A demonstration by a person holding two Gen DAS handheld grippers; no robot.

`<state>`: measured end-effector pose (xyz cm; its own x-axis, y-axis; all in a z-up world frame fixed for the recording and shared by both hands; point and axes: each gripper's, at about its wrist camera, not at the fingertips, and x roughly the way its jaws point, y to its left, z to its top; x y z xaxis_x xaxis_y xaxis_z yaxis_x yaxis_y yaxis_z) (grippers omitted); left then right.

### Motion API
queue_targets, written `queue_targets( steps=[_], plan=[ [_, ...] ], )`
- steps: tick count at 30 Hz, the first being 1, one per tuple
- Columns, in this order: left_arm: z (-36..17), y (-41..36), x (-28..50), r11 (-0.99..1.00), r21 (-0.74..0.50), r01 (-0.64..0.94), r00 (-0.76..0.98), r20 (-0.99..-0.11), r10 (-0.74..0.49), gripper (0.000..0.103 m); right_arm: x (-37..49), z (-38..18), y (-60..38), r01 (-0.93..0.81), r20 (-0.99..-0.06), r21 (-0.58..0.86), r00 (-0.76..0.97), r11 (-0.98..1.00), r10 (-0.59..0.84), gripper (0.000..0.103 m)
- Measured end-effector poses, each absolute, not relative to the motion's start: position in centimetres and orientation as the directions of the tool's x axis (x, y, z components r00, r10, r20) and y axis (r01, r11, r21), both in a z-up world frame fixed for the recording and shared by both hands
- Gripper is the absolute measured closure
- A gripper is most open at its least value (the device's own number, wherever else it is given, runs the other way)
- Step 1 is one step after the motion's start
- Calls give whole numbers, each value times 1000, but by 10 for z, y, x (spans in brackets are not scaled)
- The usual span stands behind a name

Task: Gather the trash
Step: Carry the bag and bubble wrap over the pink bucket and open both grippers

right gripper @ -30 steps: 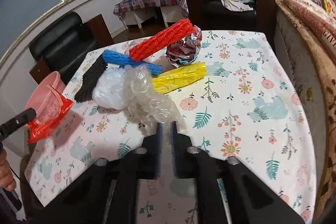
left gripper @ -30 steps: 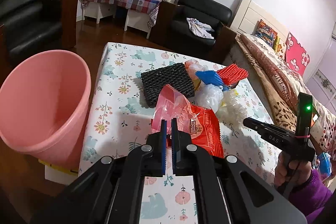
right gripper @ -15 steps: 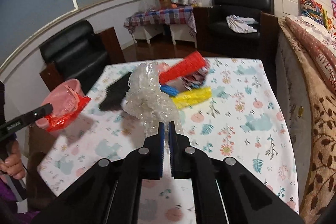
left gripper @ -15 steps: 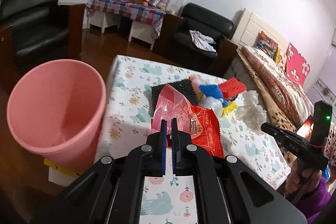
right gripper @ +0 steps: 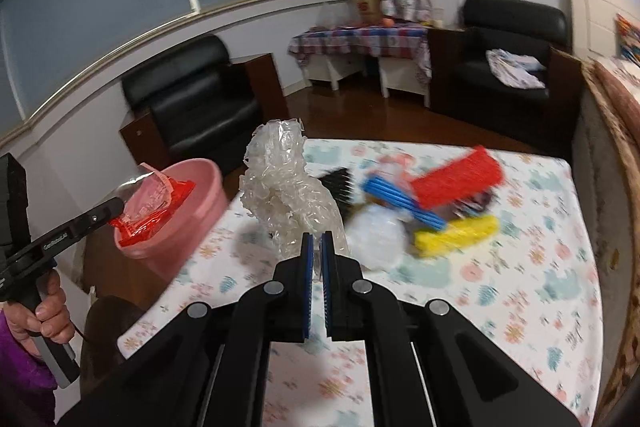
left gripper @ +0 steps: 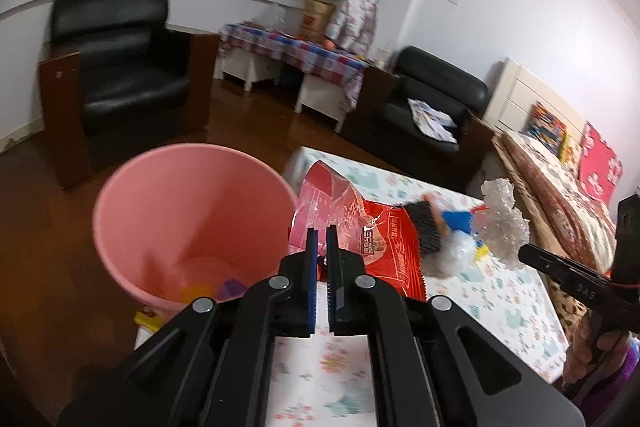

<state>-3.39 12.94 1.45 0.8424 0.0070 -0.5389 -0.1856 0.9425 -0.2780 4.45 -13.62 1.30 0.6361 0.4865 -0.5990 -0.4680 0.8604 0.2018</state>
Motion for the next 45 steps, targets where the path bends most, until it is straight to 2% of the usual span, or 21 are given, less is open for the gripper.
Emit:
queue_targets(
  steps=[18,27,45],
  plan=[
    [1,197,-54,879,-281,-384,807,-565,172,100,68,14,18,-668,-619,195,484,718,619,99],
    [-14,225,-48,828,-296,-477,768,-598,229,100,86,-2,60,-677,-651,253,409,691,640,99],
    [-28,241,-41,805,-277,-524,739,-618,269,100,99,-31,105,-681,-696,258,361,685,621,99]
  ],
)
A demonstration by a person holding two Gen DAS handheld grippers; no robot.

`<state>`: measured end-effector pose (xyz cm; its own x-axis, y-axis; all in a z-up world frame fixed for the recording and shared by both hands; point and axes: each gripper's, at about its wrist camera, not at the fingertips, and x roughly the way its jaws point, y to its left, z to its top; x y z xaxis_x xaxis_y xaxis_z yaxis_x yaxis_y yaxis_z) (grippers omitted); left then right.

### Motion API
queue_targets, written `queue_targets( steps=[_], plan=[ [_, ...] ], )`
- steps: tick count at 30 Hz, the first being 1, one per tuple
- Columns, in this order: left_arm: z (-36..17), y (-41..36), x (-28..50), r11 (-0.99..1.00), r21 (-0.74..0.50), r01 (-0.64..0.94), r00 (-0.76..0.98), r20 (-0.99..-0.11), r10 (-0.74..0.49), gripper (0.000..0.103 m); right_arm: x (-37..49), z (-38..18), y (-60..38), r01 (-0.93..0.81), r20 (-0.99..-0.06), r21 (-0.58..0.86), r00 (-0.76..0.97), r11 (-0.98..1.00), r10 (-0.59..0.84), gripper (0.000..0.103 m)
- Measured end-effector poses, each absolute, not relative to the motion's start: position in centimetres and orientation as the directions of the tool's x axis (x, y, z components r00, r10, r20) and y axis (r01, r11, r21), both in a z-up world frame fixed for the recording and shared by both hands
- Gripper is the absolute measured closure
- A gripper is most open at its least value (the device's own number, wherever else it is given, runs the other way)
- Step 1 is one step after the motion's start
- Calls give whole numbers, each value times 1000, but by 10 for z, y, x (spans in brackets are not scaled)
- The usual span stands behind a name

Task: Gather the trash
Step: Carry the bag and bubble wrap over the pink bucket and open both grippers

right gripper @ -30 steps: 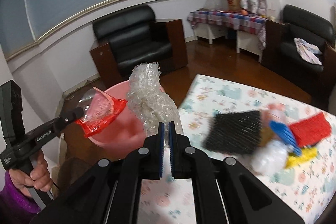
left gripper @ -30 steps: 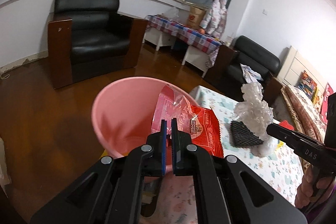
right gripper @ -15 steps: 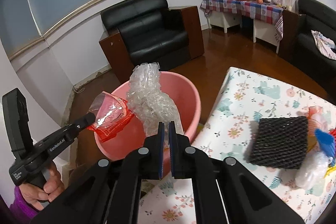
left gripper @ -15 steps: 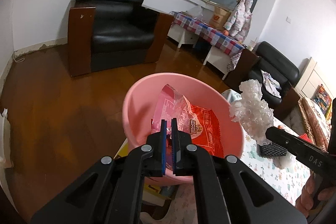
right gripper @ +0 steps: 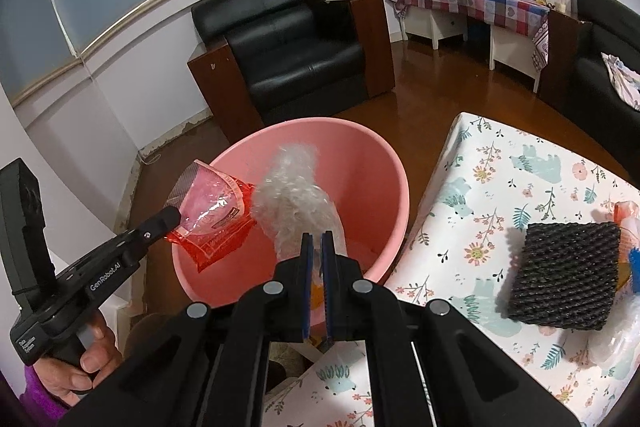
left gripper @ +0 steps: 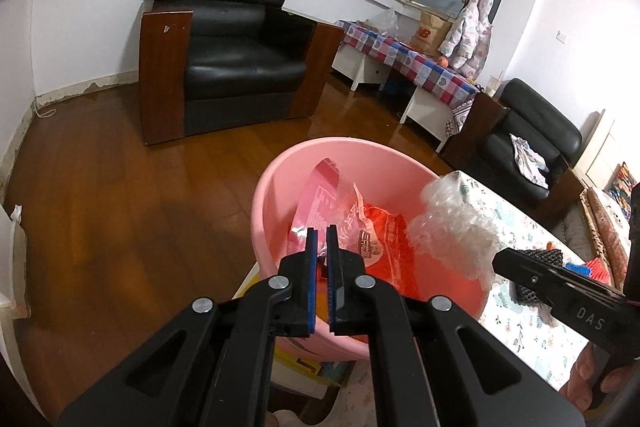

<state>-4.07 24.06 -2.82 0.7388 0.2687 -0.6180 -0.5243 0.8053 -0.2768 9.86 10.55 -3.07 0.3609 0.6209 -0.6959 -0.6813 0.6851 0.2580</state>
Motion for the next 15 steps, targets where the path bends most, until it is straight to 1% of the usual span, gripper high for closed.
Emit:
queue_targets(
  steps=[10,12,13,14,15],
  plan=[
    [-30,244,-40,797,-279,-535,733,-623,274,99,102,-36,110,-676,-702,258,359,690,615,99],
    [-31,244,-40,796,-277,-538,729,-627,274,96,102,-36,110,-677,-700,261,358,688,618,99],
    [-31,245,-39,796,-278,-537,727,-631,271,89,102,-36,110,-676,-700,263,358,688,618,99],
    [-30,245,-39,797,-278,-536,727,-631,269,77,102,-36,111,-675,-699,264,358,689,619,99],
    [-30,244,-39,798,-277,-536,728,-629,271,71,103,-37,111,-674,-699,265,359,690,619,99]
  ],
)
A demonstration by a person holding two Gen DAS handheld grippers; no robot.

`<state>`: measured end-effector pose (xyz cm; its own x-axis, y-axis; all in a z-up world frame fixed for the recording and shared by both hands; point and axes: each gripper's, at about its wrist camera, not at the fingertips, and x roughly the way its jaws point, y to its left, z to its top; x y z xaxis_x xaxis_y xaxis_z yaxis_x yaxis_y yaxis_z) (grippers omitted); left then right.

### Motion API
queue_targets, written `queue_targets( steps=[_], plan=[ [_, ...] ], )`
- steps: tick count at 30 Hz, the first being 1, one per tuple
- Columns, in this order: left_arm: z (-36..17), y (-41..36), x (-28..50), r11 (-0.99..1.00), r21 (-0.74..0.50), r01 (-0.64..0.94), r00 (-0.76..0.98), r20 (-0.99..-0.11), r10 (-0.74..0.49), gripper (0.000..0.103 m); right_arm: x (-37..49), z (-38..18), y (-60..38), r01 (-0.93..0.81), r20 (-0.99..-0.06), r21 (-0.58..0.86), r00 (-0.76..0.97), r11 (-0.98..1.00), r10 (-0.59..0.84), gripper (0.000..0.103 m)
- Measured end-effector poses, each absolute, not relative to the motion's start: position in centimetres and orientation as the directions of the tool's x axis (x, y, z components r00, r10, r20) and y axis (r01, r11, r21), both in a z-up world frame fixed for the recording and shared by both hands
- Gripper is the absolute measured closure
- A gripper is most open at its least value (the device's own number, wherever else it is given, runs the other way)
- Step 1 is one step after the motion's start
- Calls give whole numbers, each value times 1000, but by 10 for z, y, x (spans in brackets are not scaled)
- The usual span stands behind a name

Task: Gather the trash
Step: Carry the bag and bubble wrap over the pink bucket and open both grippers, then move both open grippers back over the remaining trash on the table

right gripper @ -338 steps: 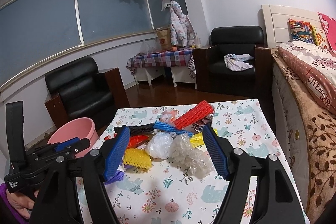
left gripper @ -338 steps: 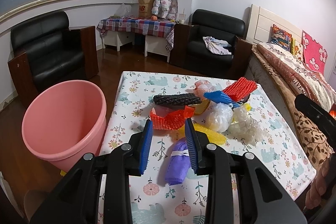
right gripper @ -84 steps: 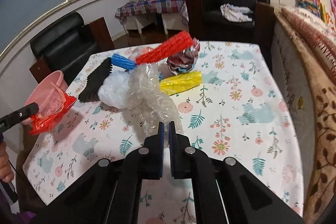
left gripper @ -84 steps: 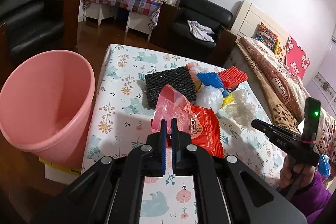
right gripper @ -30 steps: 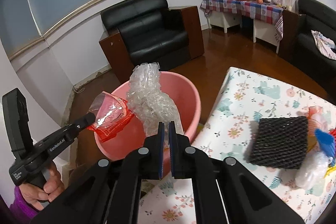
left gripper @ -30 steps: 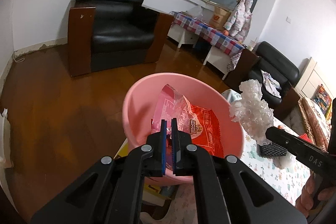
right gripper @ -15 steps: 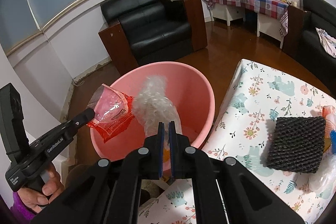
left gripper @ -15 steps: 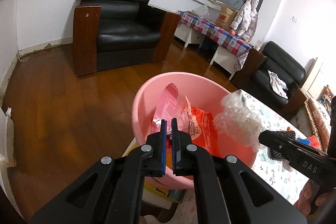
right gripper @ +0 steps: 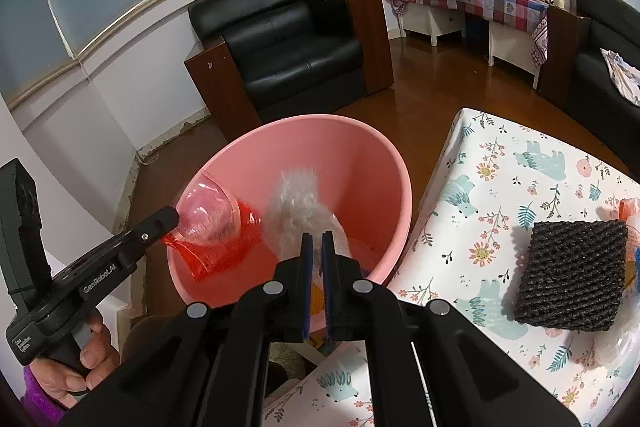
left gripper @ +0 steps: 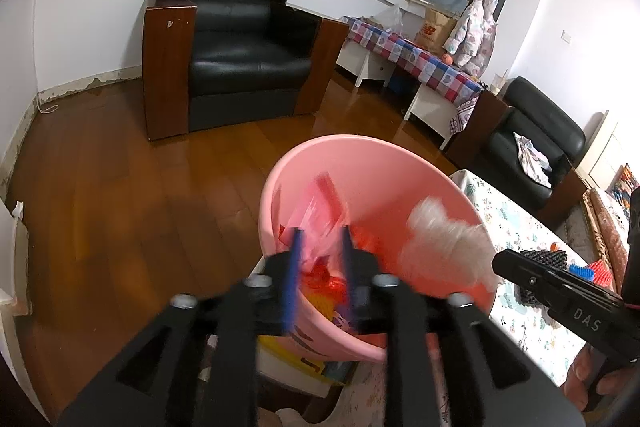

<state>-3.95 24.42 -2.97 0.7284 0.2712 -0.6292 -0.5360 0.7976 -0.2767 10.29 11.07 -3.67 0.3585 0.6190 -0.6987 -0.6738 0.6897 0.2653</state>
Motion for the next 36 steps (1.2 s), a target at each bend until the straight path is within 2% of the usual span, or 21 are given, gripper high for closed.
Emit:
queue_targets(
  steps=[1,2,9,12,13,14,36],
  plan=[
    [-28,243,-40,798,-278,-536,731,-626,273,65,103,-37,111,-673,-699,266,358,690,619,99],
    [-28,243,-41,798,-282,-533,736,-620,272,63,104,-37,111,-672,-699,267,358,690,619,99],
    [-25,242,-43,798,-284,-532,739,-615,275,61,104,-36,111,-681,-688,286,343,674,639,98],
    [-25,242,-43,798,-285,-532,740,-614,274,61,102,-33,109,-690,-673,298,339,660,657,82],
    [-25,242,-43,798,-284,-532,740,-614,275,61,100,-31,107,-694,-663,306,337,652,669,71],
    [-25,242,-42,798,-284,-532,740,-614,275,61,99,-29,106,-697,-653,309,339,646,678,66],
    [-6,218,-37,838,-210,-503,733,-618,285,61,80,5,35,-678,-578,279,447,680,683,56]
  ],
)
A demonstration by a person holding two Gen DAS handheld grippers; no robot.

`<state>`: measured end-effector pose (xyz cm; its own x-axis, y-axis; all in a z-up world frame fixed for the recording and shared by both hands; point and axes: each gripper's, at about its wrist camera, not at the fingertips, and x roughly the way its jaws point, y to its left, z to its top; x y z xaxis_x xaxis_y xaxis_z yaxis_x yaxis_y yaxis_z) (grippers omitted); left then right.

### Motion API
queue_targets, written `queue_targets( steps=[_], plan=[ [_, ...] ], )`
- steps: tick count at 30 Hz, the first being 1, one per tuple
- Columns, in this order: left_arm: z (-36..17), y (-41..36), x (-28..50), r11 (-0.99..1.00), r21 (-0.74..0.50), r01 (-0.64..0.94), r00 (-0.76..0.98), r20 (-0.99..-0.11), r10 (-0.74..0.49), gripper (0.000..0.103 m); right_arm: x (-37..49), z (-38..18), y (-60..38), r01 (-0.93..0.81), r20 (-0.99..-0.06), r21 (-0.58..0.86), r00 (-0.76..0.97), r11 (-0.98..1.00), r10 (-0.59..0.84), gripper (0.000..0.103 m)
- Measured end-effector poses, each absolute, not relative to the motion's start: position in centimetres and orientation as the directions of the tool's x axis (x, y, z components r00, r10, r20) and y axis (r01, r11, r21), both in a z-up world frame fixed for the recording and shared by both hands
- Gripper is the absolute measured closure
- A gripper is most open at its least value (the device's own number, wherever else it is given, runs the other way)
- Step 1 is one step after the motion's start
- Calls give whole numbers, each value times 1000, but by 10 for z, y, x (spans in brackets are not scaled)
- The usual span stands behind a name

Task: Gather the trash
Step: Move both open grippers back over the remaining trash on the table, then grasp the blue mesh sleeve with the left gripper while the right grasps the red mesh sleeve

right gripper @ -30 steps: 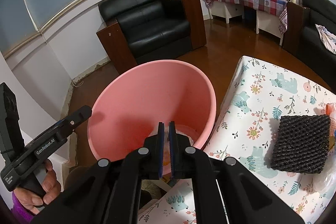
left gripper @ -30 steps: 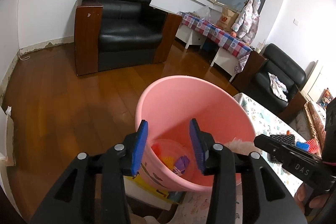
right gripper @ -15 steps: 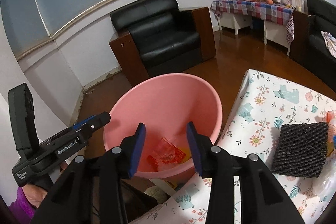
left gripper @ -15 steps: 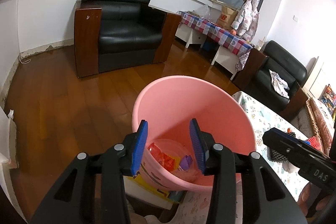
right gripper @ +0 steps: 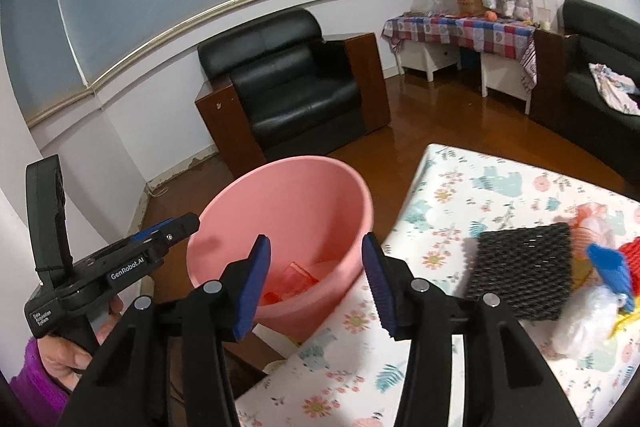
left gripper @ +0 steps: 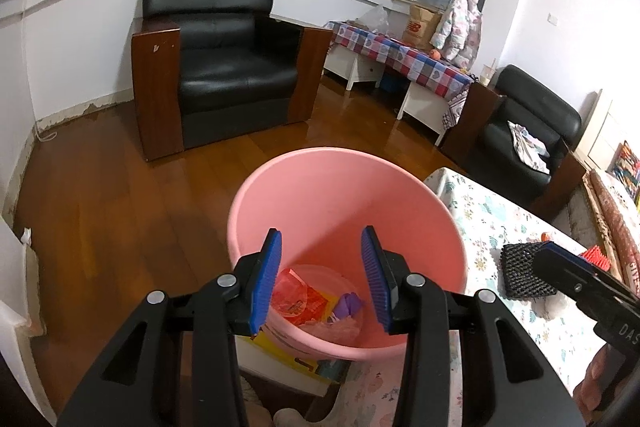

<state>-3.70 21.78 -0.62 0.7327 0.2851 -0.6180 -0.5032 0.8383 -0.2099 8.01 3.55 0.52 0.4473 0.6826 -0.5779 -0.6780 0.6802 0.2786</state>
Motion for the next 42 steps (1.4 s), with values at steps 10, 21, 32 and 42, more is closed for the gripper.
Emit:
queue_targets(
  steps=[10,21,32,42],
  plan=[
    [4,187,-22,867,-209,-452,757,-604,249,61,80,12,-37,-599,-565,251,548,761,617,52],
    [7,124,14,940,-211,-269,794,-601,92,61,89,4,-141,-413,-572,259,663,873,483,51],
    [-5,36,45,992,-129,2,778,-623,-83,61,99,-13,-210,-263,-590,289,708,920,388,51],
    [-2,-17,93,960,-249,129,717,-646,-263,61,107,-24,-232,-228,-594,313,710,922,378,51]
  ],
)
